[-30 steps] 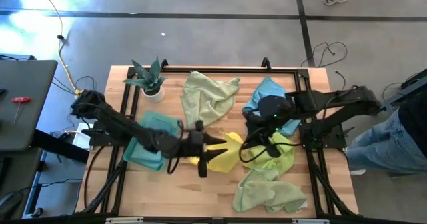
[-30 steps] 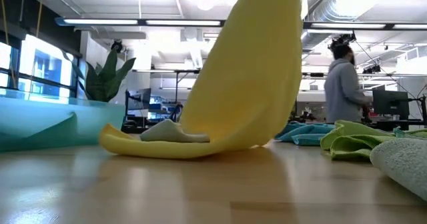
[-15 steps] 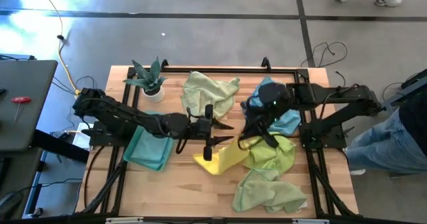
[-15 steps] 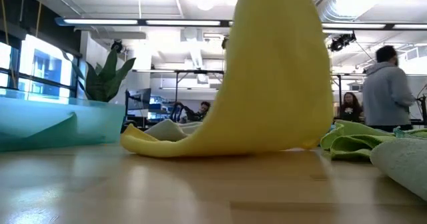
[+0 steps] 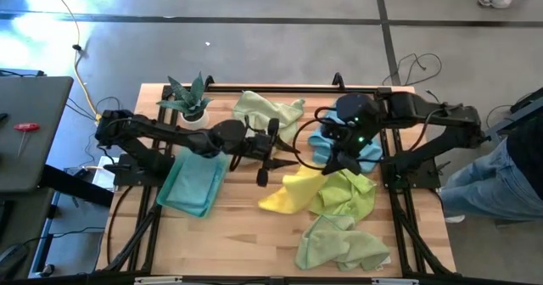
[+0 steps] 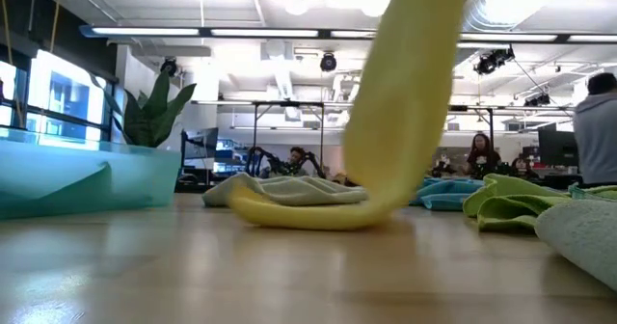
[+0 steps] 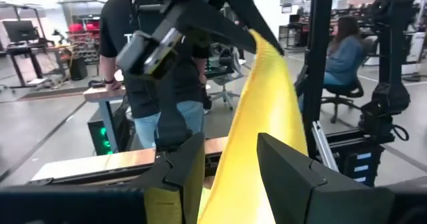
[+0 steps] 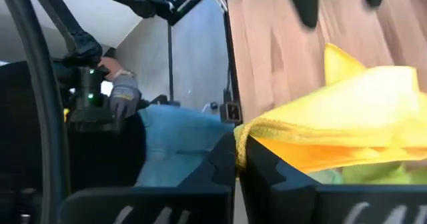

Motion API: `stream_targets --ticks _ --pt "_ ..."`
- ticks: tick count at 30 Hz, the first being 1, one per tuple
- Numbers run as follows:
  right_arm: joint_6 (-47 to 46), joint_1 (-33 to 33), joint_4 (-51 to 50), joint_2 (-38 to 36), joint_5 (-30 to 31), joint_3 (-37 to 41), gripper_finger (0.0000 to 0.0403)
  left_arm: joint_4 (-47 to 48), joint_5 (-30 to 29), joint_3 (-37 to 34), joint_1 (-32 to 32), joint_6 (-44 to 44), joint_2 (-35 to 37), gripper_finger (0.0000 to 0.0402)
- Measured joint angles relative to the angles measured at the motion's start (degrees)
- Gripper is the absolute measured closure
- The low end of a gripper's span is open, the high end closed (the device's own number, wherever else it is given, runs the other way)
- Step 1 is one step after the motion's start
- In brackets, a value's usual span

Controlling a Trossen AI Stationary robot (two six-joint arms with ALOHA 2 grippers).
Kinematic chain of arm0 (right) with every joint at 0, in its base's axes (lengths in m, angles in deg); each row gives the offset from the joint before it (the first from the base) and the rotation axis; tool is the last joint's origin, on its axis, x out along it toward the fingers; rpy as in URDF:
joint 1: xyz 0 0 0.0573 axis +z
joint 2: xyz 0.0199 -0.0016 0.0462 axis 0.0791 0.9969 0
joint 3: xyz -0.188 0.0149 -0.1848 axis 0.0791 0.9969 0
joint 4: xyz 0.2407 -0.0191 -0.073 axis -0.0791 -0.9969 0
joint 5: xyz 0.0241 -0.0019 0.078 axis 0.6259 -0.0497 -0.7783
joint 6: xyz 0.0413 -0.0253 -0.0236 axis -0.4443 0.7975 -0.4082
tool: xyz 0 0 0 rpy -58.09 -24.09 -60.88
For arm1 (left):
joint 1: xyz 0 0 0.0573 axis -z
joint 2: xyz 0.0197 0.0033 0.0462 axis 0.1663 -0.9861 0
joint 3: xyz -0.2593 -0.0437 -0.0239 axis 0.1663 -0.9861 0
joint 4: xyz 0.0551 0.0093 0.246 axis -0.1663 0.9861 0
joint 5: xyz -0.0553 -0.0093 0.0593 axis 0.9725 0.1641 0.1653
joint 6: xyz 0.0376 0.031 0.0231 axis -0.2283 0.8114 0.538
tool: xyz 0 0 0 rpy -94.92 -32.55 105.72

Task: Fold microfiber towels
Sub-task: Fold the yellow microfiber towel

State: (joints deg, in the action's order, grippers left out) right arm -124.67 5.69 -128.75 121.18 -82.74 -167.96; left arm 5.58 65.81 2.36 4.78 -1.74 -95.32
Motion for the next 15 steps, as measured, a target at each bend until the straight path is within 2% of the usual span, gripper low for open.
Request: stream_targets --ticks 3,10,15 --pt "-2.2 -0.2 -1.8 0.0 -1.2 -0.1 0.0403 -2.5 1.8 0.0 -1.1 -3.0 -1.3 0.0276" --pt "-5.6 -2.7 -5.9 1.5 -2.2 -0.1 0.0403 -18.4 3.3 0.8 -1.6 -10.9 -10.0 0.0276" --pt "-5.6 -3.8 -5.8 3.4 -4.0 -0.1 0.0403 -19.5 8.7 6.6 -1.6 -13.0 -16.5 0.0276"
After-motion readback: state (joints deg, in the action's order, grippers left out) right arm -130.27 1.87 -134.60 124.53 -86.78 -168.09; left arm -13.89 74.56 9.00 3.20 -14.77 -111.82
